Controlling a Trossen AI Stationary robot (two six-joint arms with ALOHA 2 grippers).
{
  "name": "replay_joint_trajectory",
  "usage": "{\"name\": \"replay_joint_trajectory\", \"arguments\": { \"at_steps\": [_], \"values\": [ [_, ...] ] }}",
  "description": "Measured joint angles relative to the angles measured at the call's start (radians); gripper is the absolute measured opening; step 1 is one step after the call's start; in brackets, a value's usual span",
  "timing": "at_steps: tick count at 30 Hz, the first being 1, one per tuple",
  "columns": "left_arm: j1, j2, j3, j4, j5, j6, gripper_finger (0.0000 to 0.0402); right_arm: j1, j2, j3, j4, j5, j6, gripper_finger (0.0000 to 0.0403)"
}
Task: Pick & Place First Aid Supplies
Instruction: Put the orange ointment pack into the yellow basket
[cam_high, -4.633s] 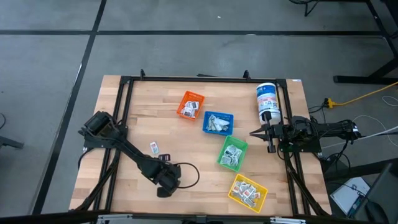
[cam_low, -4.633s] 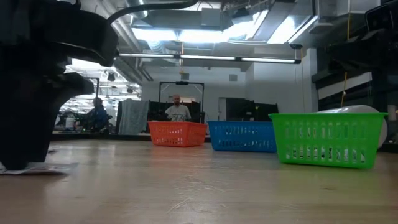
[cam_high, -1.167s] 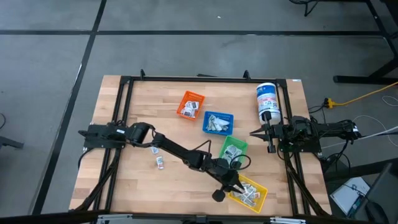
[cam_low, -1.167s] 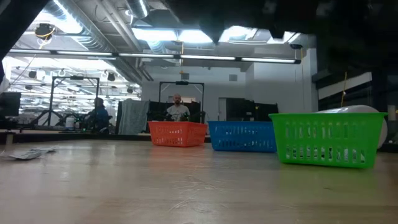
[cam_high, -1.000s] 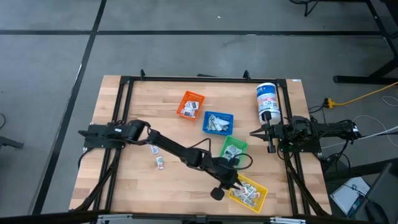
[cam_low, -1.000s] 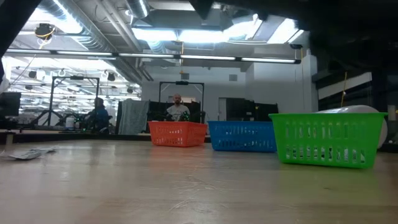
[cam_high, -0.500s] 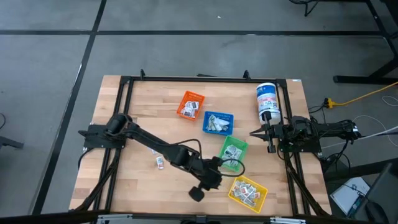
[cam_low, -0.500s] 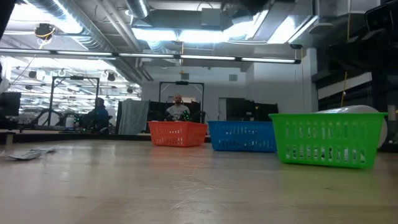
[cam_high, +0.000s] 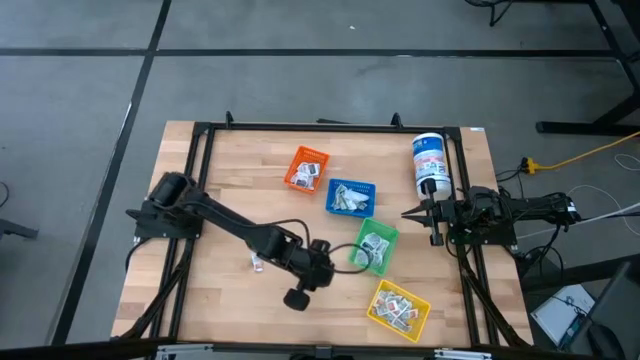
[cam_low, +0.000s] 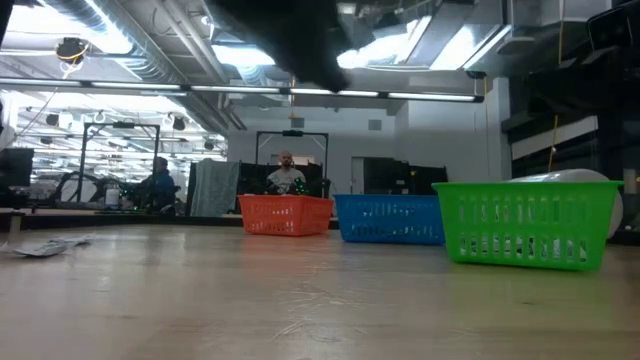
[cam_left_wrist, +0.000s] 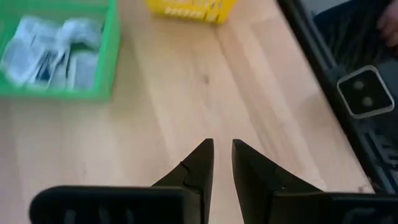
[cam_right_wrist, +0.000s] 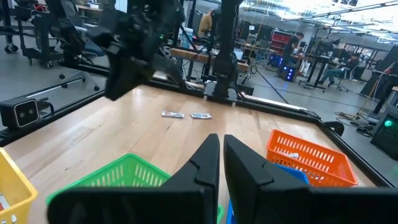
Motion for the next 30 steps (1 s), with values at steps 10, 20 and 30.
{"name": "replay_joint_trajectory", "arguments": {
  "at_steps": [10,20,30],
  "values": [
    [-0.034,-0.204,-0.24,-0.035,-0.137,-0.243,0.0049,0.0,0.0,0.0,0.0,0.0,0.0,0.0026],
    [-0.122,-0.32,-0.412,-0.157,-0.144,-0.587,0.0049,0.0,0.0,0.0,0.0,0.0,0.0,0.0026],
    [-0.178,-0.314,-0.53,-0.23,-0.211,-0.756,0.0049,0.0,0.0,0.0,0.0,0.0,0.0,0.0026]
  ]
}}
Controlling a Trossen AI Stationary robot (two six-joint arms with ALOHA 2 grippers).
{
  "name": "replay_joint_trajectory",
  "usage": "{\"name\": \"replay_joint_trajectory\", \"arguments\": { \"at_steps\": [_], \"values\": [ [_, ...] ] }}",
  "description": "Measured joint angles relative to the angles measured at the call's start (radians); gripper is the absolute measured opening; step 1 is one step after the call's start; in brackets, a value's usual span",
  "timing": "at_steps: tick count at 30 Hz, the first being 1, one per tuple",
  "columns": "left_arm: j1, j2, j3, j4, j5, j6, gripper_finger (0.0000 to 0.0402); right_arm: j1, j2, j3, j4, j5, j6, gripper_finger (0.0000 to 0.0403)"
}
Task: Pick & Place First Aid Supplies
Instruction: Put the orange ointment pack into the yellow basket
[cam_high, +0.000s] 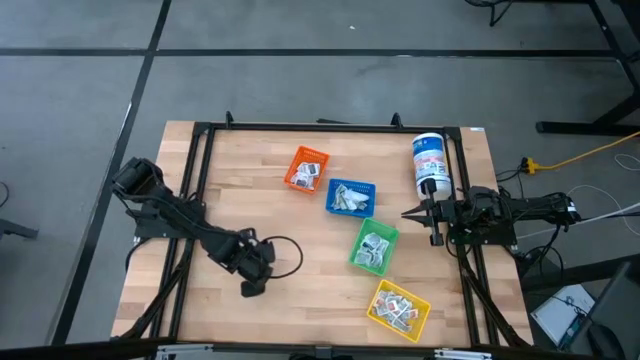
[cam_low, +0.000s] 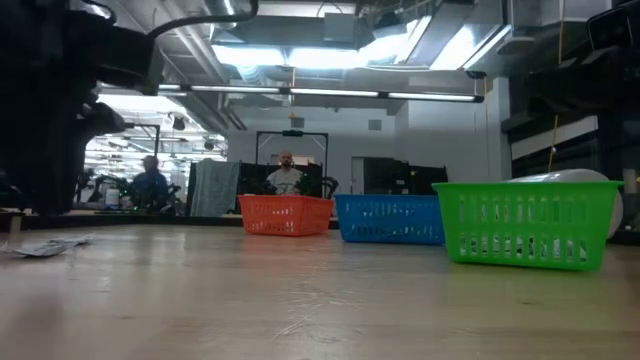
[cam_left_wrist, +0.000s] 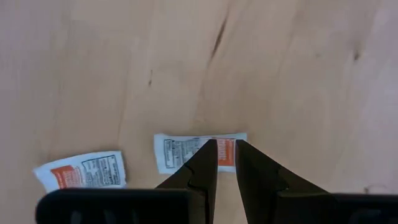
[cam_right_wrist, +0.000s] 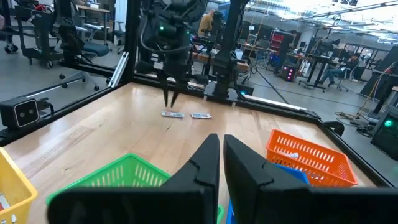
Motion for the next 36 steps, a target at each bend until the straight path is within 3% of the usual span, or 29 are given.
{"name": "replay_joint_trajectory", "arguments": {
  "at_steps": [9,19,36],
  "values": [
    [-0.001,0.0,-0.013,-0.065,-0.019,-0.005,0.0049,0.0,0.0,0.0,0.0,0.0,0.0,0.0026],
    [-0.001,0.0,-0.013,-0.084,-0.106,-0.005,0.0049,0.0,0.0,0.0,0.0,0.0,0.0,0.0026],
    [0.069,0.015,-0.014,-0.086,-0.014,0.014,0.0049,0.0,0.0,0.0,0.0,0.0,0.0,0.0026]
  ]
}}
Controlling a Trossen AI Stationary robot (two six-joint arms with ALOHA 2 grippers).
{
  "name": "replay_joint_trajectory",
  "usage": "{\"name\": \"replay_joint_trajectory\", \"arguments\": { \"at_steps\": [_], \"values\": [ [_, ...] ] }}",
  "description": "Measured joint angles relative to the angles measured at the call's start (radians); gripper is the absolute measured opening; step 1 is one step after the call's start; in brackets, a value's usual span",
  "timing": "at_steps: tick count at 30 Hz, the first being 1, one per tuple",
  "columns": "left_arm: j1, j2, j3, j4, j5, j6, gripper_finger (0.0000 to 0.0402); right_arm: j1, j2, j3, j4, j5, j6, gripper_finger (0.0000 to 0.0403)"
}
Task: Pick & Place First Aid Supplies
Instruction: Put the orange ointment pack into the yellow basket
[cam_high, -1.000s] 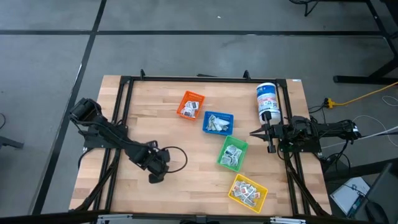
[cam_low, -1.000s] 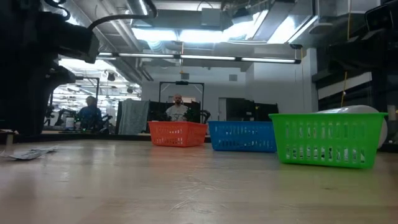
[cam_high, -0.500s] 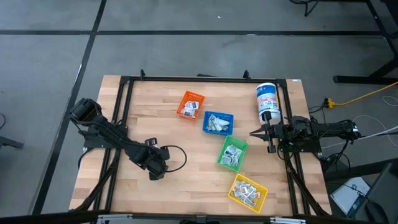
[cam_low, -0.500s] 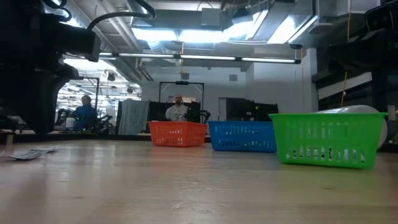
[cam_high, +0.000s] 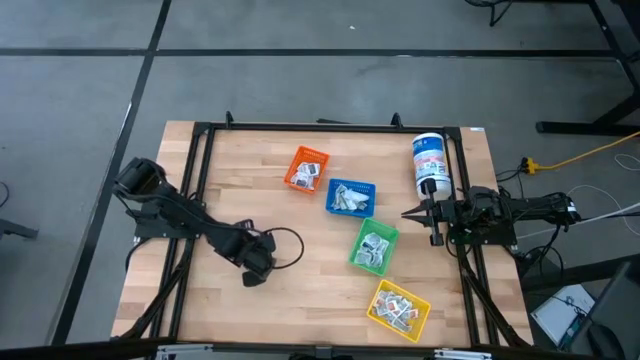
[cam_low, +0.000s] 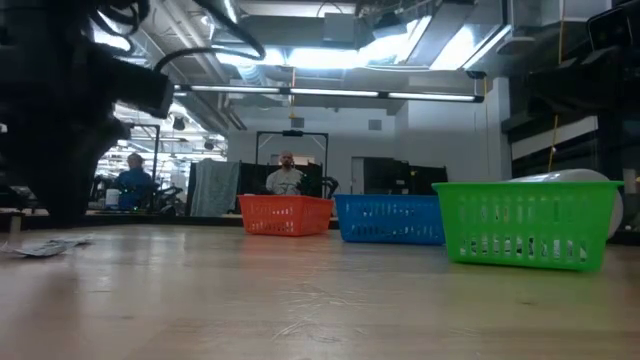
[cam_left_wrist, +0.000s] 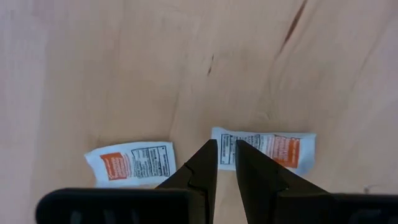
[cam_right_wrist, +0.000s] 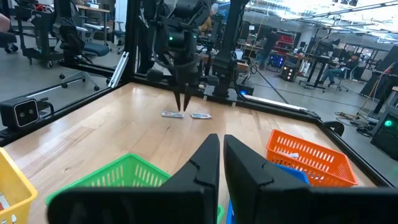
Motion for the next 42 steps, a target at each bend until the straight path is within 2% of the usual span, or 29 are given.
{"name": "replay_joint_trajectory", "arguments": {
  "at_steps": [11,16,23,28,32,42],
  "values": [
    [0.002,0.108,0.005,0.015,0.027,0.028,0.0049,0.0,0.0,0.0,0.0,0.0,0.0,0.0026],
    [0.002,0.11,0.003,0.031,0.038,0.03,0.0048,0.0,0.0,0.0,0.0,0.0,0.0,0.0026],
    [0.002,0.109,0.001,0.093,0.052,0.035,0.0006,0.0,0.0,0.0,0.0,0.0,0.0,0.0026],
    [0.001,0.11,0.0,0.153,0.034,0.036,0.0002,0.0,0.0,0.0,0.0,0.0,0.0,0.0026],
    [0.002,0.115,-0.001,0.306,-0.004,0.084,0.0002,0.0,0.0,0.0,0.0,0.0,0.0,0.0026],
    [0.032,0.13,-0.002,0.851,-0.051,0.357,0.0001,0.0,0.0,0.0,0.0,0.0,0.0,0.0026]
  ]
}}
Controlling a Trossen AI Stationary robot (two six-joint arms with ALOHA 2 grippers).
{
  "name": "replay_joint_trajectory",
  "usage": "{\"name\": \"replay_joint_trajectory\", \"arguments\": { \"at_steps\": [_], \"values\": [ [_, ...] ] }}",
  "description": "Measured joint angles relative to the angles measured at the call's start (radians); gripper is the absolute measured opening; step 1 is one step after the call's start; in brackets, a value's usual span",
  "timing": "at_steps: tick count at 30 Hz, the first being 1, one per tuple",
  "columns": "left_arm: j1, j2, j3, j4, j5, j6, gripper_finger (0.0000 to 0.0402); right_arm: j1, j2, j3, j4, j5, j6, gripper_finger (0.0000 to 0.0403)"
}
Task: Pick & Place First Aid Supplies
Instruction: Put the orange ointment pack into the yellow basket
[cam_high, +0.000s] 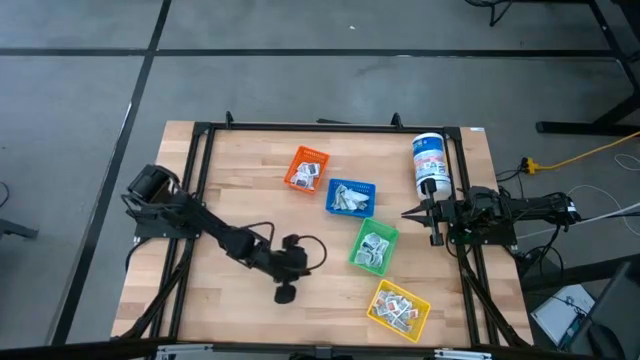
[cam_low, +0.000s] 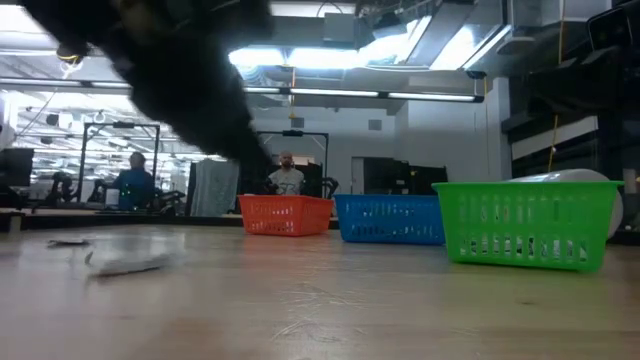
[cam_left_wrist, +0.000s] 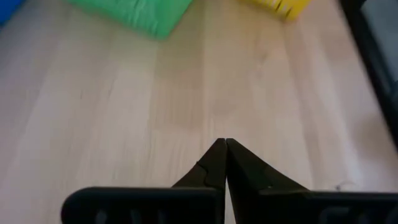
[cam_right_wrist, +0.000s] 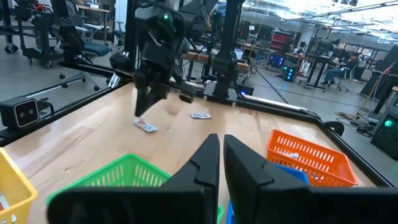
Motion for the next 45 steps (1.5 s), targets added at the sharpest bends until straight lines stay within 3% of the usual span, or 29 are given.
{"name": "replay_joint_trajectory", "arguments": {
  "at_steps": [6,17,26,35,45],
  "values": [
    [0.034,0.066,0.012,0.189,0.065,0.065,0.0003,0.0,0.0,0.0,0.0,0.0,0.0,0.0026],
    [0.023,0.007,0.029,-0.063,0.224,-0.172,0.0017,0.0,0.0,0.0,0.0,0.0,0.0,0.0026],
    [-0.013,-0.009,0.029,-0.441,0.142,-0.417,0.0077,0.0,0.0,0.0,0.0,0.0,0.0,0.0026],
    [-0.025,-0.009,0.029,-0.377,0.082,-0.422,0.0135,0.0,0.0,0.0,0.0,0.0,0.0,0.0026],
    [0.005,0.064,0.033,-0.374,0.052,-0.435,0.0148,0.0,0.0,0.0,0.0,0.0,0.0,0.0026]
  ]
}}
